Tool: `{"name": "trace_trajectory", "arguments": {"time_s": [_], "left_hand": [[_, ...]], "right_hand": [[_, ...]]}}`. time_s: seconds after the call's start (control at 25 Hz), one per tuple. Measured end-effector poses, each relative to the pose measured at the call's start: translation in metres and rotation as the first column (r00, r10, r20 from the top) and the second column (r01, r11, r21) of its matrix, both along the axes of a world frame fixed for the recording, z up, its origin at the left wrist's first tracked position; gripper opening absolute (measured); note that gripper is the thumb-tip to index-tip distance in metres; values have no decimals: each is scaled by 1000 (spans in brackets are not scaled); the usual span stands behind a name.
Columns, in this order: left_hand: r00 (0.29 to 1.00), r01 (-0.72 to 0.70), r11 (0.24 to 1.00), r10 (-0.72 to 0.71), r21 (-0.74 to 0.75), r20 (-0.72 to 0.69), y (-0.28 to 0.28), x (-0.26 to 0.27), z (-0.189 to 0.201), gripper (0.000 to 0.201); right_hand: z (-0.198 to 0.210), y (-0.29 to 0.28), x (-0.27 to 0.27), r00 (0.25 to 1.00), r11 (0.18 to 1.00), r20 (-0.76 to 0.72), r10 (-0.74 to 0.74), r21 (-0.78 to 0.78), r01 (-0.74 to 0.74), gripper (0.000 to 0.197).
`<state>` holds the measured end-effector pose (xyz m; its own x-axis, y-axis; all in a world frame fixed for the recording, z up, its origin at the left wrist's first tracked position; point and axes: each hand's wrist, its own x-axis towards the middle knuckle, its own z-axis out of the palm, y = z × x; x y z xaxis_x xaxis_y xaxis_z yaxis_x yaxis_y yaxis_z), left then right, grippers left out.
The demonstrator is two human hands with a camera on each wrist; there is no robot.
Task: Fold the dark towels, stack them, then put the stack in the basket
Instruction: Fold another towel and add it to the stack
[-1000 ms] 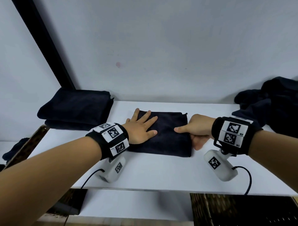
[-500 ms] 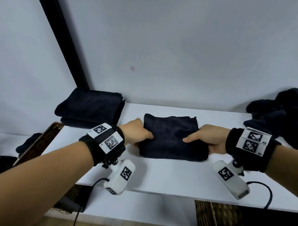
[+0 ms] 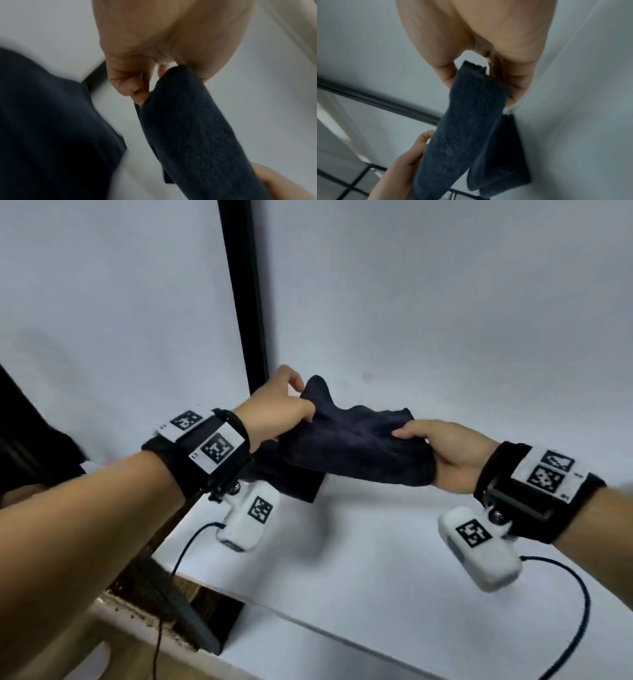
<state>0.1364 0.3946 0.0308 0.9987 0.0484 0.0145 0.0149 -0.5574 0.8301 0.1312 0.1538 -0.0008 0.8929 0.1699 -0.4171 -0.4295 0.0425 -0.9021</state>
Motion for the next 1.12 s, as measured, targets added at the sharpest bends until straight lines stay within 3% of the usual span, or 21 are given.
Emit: {"name": "trace_trajectory", "arguments": {"time_s": [0.08, 0.2, 0.36, 0.44, 0.48, 0.52, 0.56, 0.64, 0.68, 0.72, 0.84, 0.96, 1.12], "left_hand": [[997, -60, 988, 53, 141, 52, 37, 25, 16, 29], [997, -81, 926, 76, 370, 28, 67, 61, -3, 31], [990, -98, 774, 139, 626, -16, 74, 79, -60, 42], [988, -149, 622, 127, 769, 88, 67, 81, -66, 44], [985, -165, 587, 61, 792, 160, 63, 84, -63, 41], [979, -145, 594, -29, 792, 200, 59, 87, -61, 38], [974, -95, 613, -107, 784, 202, 57, 90, -61, 37], [981, 20, 625, -162, 781, 105, 61, 97, -70, 42], [990, 58, 620, -139, 783, 37, 65, 99, -76, 47], [994, 85, 622, -106, 779, -24, 70, 101, -82, 51], [987, 151, 660, -58, 736, -151, 73, 106, -91, 55], [978, 169, 691, -29, 703, -206, 71, 111, -96, 55], [980, 148, 697, -9, 701, -198, 69, 109, -99, 56]], "right_hand": [[-1, 45, 30, 998, 999, 60, 26, 32, -27, 38], [-23, 108, 59, 997, 1000, 76, 10, -10, -10, 36], [-61, 137, 77, 986, 995, 150, -78, -46, 86, 48], [-63, 132, 82, 984, 996, 174, -46, -69, 59, 51], [-59, 128, 84, 981, 988, 193, -22, -143, 50, 58], [-55, 123, 86, 966, 952, 260, 9, -297, 71, 69], [-50, 118, 86, 921, 854, 378, 90, -505, 123, 79], [-47, 117, 86, 717, 604, 571, 400, -752, 263, 82], [-50, 121, 86, 624, 514, 545, 560, -819, 254, 78], [-54, 125, 86, 588, 442, 457, 668, -878, 181, 74], [-75, 131, 89, 647, 291, 191, 738, -955, -50, 72], [-77, 132, 85, 648, 181, 109, 753, -983, -45, 71], [-70, 136, 82, 664, 127, 44, 746, -989, -77, 69]]}}
